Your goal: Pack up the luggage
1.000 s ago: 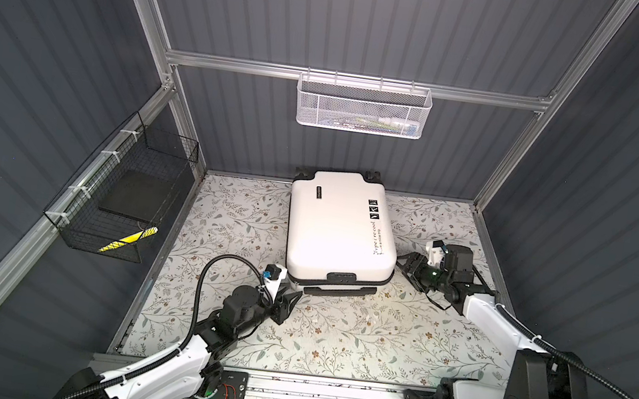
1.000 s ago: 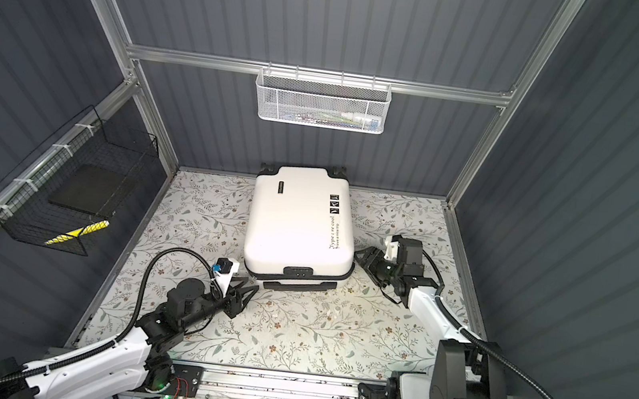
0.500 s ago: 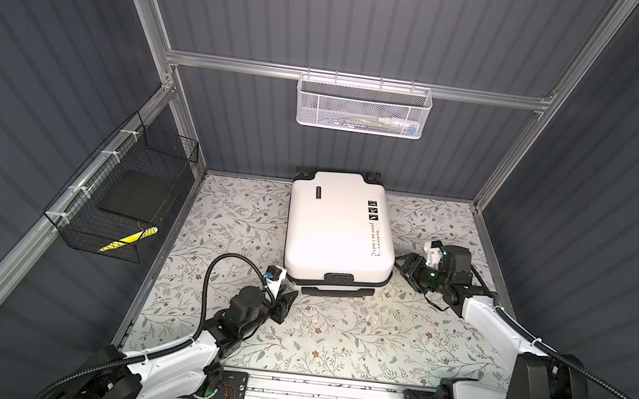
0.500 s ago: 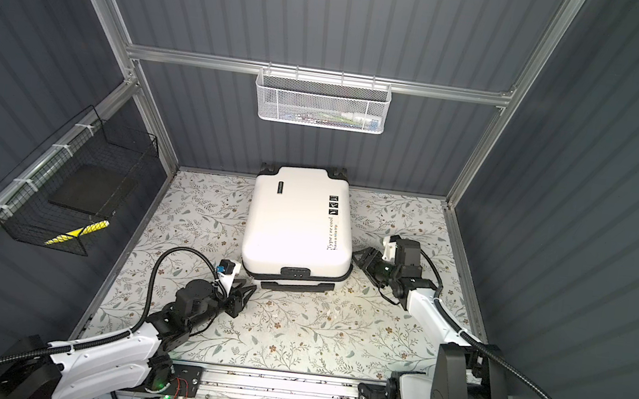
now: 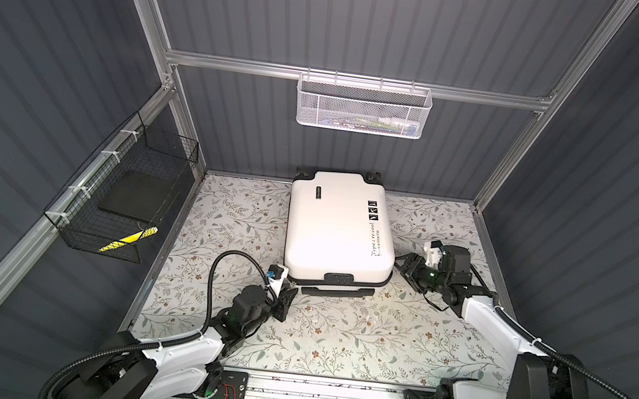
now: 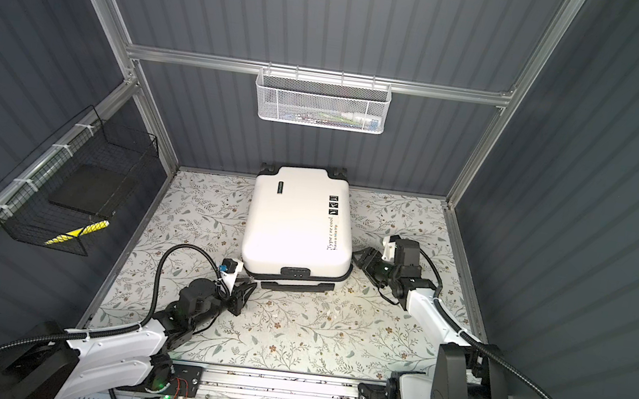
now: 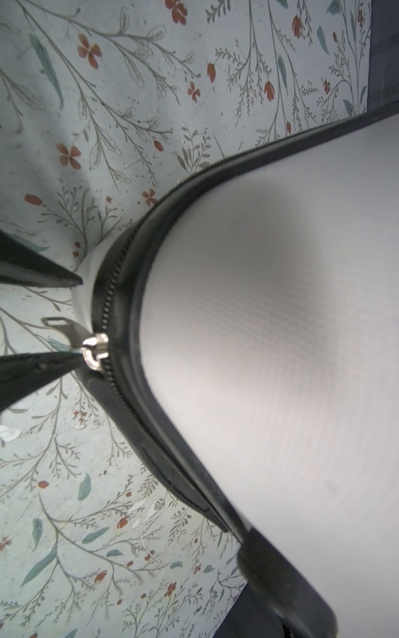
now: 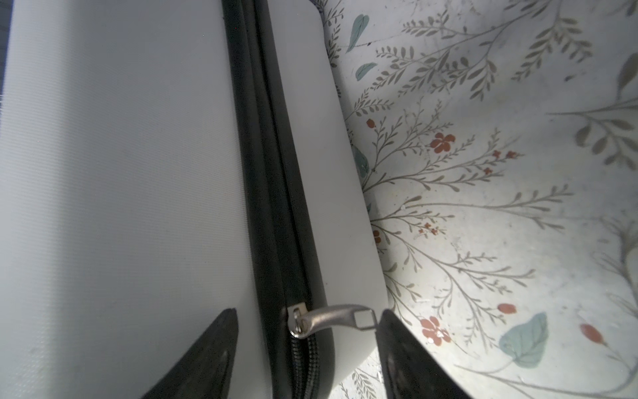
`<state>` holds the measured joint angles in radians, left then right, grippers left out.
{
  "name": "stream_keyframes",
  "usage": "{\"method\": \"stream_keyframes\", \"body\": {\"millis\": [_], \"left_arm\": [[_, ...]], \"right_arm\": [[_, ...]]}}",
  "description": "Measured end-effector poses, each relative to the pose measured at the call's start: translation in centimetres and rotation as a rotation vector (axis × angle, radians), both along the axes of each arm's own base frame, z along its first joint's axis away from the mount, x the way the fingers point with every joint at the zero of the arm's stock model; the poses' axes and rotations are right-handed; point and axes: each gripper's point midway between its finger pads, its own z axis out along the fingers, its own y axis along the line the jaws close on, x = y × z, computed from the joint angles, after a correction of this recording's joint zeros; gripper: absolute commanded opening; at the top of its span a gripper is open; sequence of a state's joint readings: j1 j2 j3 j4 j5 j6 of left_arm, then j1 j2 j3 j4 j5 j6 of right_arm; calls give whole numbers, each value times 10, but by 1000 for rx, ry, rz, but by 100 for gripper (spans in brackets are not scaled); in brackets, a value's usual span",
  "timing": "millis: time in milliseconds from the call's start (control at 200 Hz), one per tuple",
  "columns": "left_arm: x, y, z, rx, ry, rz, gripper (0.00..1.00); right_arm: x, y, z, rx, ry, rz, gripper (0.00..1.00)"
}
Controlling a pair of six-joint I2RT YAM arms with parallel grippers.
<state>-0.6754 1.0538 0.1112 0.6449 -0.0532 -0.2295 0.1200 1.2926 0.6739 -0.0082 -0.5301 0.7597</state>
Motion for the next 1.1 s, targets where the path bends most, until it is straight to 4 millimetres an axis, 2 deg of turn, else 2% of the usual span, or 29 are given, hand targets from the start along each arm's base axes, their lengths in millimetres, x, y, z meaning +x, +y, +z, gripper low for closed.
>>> {"method": "stream_keyframes", "body": {"millis": [260,555,785,1096], "left_arm": [[2,-2,-1,-2,-4,0,31],[3,-1,-6,20,0,-2,15],[2,-3,-2,15,-8,-10,0],[-5,1,0,21,6,-14,0]], "right_arm": [[0,0,0,-2,0,-1,66],[0,0,0,-3,0,-1,66],[-2,4,0,-2,2,12,66],[-4,8,-1,-1,4,25,66]]}}
